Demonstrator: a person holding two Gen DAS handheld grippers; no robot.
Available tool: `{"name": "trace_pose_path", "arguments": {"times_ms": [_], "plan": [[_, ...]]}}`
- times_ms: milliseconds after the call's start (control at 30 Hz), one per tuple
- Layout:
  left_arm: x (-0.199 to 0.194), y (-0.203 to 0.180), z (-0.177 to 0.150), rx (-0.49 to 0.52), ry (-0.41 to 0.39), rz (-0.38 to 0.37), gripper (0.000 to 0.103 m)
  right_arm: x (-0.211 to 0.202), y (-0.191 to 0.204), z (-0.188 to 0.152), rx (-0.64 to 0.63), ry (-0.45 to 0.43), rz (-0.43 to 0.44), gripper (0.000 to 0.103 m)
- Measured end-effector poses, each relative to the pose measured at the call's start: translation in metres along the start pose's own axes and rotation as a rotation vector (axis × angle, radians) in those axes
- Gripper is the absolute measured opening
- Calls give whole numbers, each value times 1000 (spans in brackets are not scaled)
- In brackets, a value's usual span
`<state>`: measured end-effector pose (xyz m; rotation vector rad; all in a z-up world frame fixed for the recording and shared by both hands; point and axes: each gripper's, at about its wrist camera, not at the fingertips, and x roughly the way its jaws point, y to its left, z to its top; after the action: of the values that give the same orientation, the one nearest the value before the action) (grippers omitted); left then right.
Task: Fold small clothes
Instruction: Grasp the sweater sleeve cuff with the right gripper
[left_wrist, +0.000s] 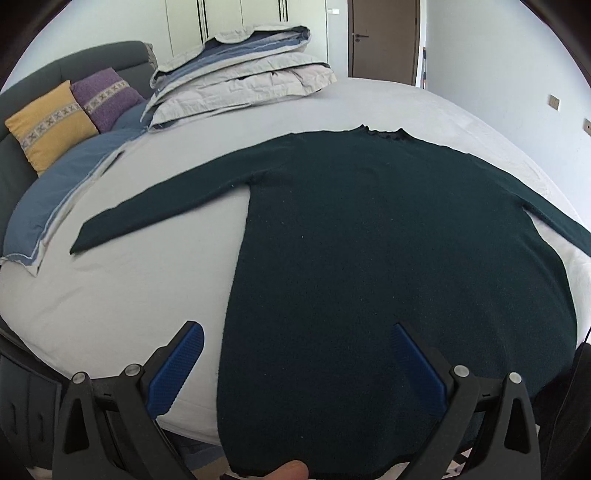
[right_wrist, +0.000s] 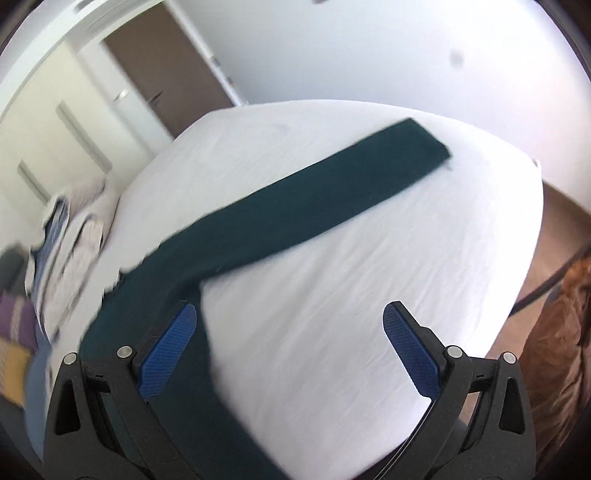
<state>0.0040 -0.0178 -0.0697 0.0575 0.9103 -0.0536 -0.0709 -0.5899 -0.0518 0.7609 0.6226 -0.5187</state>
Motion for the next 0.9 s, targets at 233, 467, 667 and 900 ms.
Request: {"name": "trace_pose_path", "arguments": {"times_ms": [233,467,667,900], "plan": [[12,9,14,-163,6,-161,103,53,-110,68,269,-21,43,87],[38,-8,17,-137,170,-139,103,96,-118,107,265,-73,81,85],[45,-23,13,-61,156,-107,103,138,-124,140,240,-45,76,32],[54,-13,22,-143,168,-274,99,150,-75,159,106,-31,55,8]]}}
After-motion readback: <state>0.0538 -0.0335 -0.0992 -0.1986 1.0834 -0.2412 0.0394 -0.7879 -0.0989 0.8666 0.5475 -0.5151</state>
